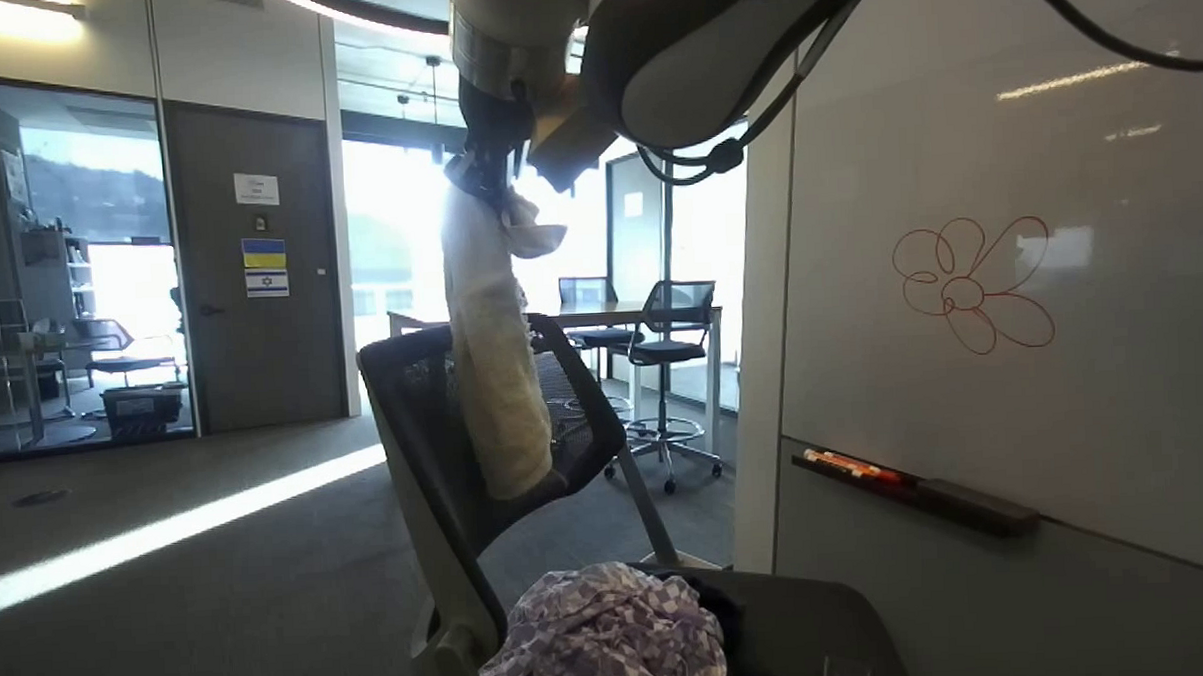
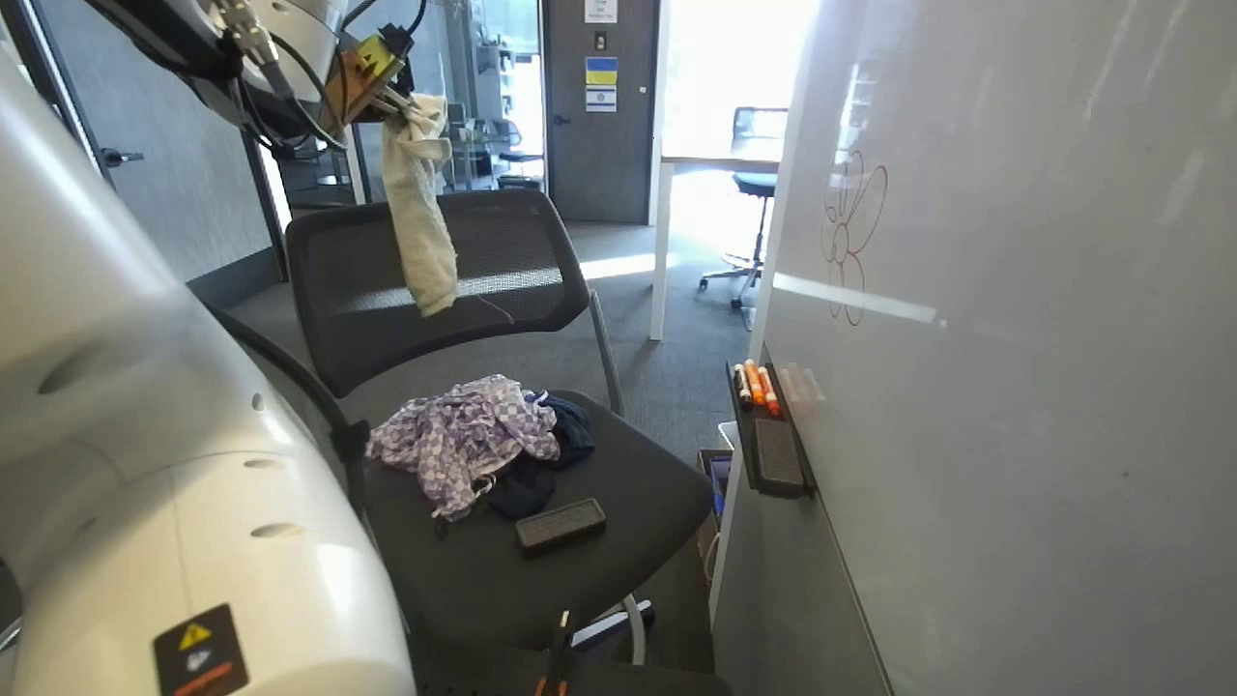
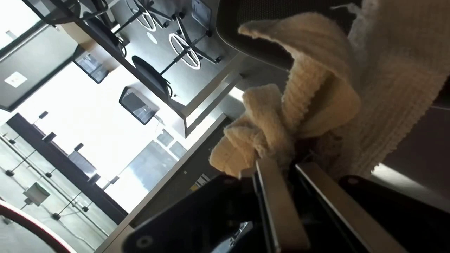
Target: Hang the towel and purple clothing on the backrest of the chair.
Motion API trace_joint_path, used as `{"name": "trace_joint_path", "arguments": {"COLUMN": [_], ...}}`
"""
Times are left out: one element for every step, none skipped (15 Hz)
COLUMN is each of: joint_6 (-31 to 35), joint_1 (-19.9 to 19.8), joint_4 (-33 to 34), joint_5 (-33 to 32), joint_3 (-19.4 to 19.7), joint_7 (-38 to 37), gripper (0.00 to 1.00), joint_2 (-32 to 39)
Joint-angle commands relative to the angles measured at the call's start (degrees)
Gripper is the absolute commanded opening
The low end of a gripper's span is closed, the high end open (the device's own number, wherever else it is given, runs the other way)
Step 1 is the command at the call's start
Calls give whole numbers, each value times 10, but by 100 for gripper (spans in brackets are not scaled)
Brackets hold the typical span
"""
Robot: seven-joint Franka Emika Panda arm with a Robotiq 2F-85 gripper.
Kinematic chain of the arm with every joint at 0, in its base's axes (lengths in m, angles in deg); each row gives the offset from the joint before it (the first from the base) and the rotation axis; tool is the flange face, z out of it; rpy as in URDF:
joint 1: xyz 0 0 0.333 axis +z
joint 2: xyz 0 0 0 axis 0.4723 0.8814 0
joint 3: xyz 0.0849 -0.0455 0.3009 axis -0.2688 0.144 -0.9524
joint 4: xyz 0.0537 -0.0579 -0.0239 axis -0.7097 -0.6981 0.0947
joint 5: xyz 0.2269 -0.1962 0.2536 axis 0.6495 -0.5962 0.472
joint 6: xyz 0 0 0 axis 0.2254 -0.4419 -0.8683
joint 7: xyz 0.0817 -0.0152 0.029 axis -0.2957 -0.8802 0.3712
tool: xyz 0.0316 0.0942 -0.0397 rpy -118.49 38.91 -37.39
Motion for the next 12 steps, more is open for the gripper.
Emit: {"name": "trace_joint_path", "arguments": {"joint_6": [23, 20, 19, 17, 17, 15, 12, 10, 5, 1, 1, 5], "joint_1": [-35, -38, -29, -22, -14, -2, 3, 7, 7, 8, 6, 4], "joint_4": [8, 9, 10, 10, 12, 13, 13, 12, 18, 20, 20, 20], "joint_5": [-59, -68, -59, -48, -38, -23, -14, -10, -9, -5, -8, -11], "joint_3": [-24, -29, -27, -24, -20, -16, -14, -12, -16, -16, -17, -17], "joint_7": [-58, -58, -40, -24, -10, 13, 24, 37, 51, 63, 70, 75], "gripper": [7, 7, 7, 8, 8, 8, 8, 8, 8, 8, 8, 8], "joint_2": [1, 7, 17, 23, 23, 32, 33, 34, 40, 42, 39, 38]}}
